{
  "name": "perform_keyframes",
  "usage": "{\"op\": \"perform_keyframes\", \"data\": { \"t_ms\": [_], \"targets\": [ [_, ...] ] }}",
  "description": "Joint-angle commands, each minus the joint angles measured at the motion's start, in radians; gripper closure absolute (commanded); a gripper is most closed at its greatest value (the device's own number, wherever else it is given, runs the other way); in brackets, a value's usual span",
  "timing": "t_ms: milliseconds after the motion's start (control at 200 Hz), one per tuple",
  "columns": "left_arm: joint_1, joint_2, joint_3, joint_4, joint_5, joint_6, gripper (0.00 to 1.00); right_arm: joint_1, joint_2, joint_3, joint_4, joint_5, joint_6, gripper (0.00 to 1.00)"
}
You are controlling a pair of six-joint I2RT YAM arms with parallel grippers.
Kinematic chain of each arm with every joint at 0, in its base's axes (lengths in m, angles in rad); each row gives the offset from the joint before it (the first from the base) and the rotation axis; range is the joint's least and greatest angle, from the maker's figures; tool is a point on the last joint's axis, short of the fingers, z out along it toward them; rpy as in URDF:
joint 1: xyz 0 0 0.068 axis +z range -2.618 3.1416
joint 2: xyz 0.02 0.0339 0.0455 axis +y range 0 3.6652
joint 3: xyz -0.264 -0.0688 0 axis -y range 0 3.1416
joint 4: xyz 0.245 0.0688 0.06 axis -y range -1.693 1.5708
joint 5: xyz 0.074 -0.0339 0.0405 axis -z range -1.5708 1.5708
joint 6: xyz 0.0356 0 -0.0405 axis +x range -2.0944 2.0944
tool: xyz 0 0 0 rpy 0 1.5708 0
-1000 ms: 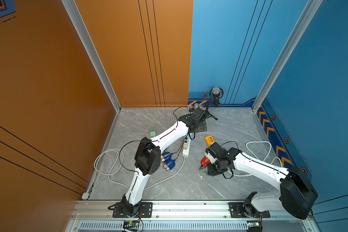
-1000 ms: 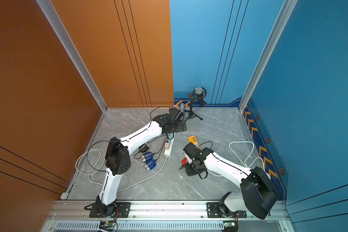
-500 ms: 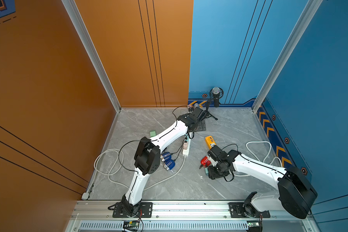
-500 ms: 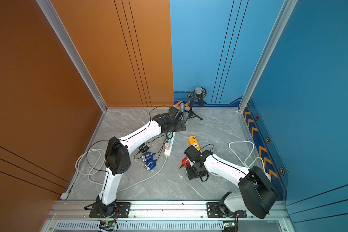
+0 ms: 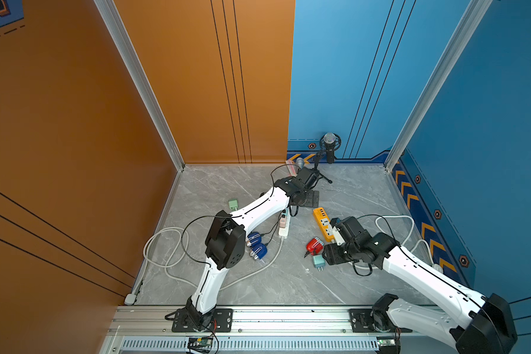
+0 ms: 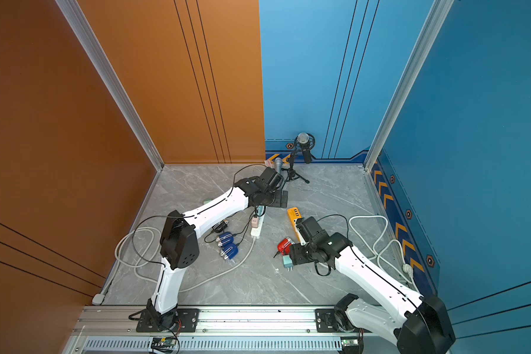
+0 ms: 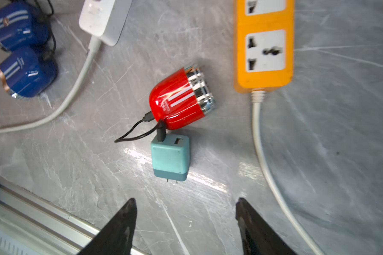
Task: Unplug the electric shaver
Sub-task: Place the plug at the center of the board, then pick up the electric shaver from the center of the board.
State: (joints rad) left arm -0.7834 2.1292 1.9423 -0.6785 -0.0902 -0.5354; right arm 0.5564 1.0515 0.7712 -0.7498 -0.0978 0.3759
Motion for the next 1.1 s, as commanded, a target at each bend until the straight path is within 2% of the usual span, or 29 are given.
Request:
{"op": "perform_keyframes", "data": {
  "t_ms": [0, 220, 390, 520, 751, 1096],
  "targets": [
    [-0.047, -0.05, -0.063, -0.027, 0.143, 0.116, 0.01, -0.111, -0.024, 0.024, -0.072, 0.024, 0.006, 0.26],
    [-0.118, -0.059, -0.145, -0.027, 0.225, 0.181, 0.0, -0.325, -0.005, 0.066, -0.117, -0.003, -0.028, 0.27],
    [-0.166, -0.052, -0.209, -0.029, 0.214, 0.209, 0.02, -0.413, 0.001, 0.085, -0.115, -0.009, -0.049, 0.27],
    [-0.184, -0.045, -0.233, -0.028, 0.193, 0.235, 0.02, -0.431, 0.0, 0.084, -0.111, -0.019, -0.063, 0.27],
    [-0.197, 0.023, -0.201, -0.03, 0.16, 0.239, 0.07, -0.434, -0.038, 0.044, -0.095, -0.024, -0.045, 0.27],
    [-0.205, 0.111, -0.152, -0.041, 0.093, 0.258, 0.09, -0.437, -0.046, 0.035, -0.085, -0.02, -0.031, 0.27]
  ]
}}
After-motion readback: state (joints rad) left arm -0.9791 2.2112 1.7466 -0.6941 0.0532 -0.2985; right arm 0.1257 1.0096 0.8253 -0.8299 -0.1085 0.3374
